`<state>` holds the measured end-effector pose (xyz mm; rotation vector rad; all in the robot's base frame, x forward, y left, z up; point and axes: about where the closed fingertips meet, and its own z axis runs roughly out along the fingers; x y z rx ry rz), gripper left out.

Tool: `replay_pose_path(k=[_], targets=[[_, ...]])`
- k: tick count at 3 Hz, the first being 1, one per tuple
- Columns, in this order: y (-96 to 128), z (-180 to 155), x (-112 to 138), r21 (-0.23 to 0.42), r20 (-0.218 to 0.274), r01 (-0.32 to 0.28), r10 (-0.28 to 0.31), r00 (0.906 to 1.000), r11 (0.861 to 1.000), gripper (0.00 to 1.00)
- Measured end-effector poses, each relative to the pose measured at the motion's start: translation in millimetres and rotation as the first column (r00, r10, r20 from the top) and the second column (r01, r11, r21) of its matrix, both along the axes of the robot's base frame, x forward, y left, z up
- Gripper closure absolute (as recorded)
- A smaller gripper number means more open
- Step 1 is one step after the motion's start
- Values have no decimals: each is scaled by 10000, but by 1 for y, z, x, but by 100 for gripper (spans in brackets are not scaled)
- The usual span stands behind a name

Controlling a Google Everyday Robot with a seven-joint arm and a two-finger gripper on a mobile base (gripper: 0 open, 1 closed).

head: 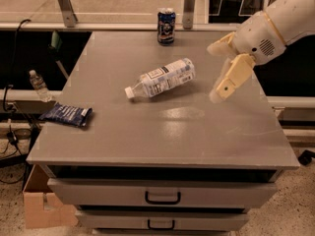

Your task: Knock blue plastic bottle over

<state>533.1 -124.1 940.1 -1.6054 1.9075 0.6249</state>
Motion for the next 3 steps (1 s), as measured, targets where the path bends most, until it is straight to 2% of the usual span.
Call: replay_pose_path(k=[1, 2, 3], targets=[[-11, -6, 2, 89, 31, 220, -220, 9998, 9997, 0], [-50, -4, 7, 306, 349, 624, -635, 9974, 9976, 0], [-90, 15, 13, 541, 1094, 849, -905, 9899, 9949, 0]])
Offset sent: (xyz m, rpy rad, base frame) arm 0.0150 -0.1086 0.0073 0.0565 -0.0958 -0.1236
